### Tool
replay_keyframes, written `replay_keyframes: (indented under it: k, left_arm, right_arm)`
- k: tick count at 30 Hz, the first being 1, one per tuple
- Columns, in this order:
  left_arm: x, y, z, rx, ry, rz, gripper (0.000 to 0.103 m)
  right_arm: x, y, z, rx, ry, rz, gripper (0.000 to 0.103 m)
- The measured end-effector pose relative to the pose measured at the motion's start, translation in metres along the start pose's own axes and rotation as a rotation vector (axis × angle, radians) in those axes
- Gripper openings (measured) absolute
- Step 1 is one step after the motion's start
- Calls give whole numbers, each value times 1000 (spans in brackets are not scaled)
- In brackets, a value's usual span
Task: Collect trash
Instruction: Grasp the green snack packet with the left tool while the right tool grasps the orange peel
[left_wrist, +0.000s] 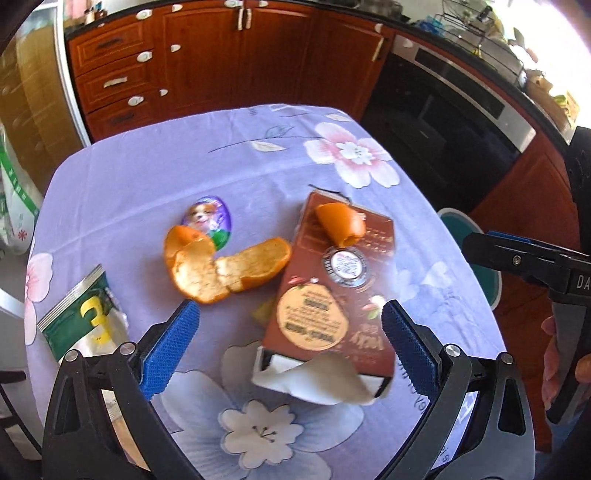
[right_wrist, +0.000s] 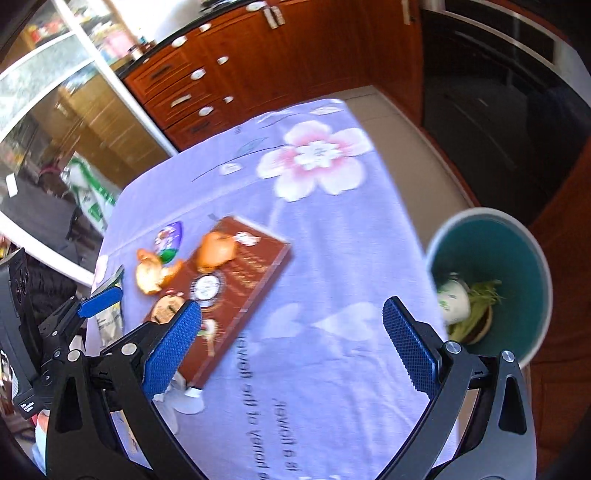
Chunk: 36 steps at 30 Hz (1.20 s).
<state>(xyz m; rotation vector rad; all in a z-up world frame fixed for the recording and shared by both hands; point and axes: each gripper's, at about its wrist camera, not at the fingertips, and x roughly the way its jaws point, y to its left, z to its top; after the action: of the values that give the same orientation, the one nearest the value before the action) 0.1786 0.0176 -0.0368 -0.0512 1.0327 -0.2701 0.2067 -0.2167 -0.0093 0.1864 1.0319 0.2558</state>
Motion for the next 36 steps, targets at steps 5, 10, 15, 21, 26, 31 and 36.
replay_keyframes:
  k: [5, 10, 15, 21, 26, 31, 36]
  left_arm:
    - [-7, 49, -13, -55, -8, 25, 99]
    - [-14, 94, -25, -101, -19, 60, 99]
    - [-17, 134, -37, -183, -30, 77, 99]
    - [-13, 161, -48, -219, -27, 100, 99]
    - [-8, 179, -55, -244, -20, 96, 99]
    - [-5, 187, -58, -251, -29, 92, 99]
    - [-2, 185, -57, -235, -33, 104, 99]
  right_arm:
    - [20, 53, 4, -78, 24, 32, 95]
    - [44, 103, 8, -168, 53, 45, 95]
    - [76, 147, 9, -257, 96, 60, 95]
    - [114, 184, 7, -336, 125, 40, 95]
    - [134, 198, 1, -385, 132, 1, 95]
    - [152, 204, -1, -412, 139, -55, 95]
    - [167, 208, -7, -447, 155, -122, 92]
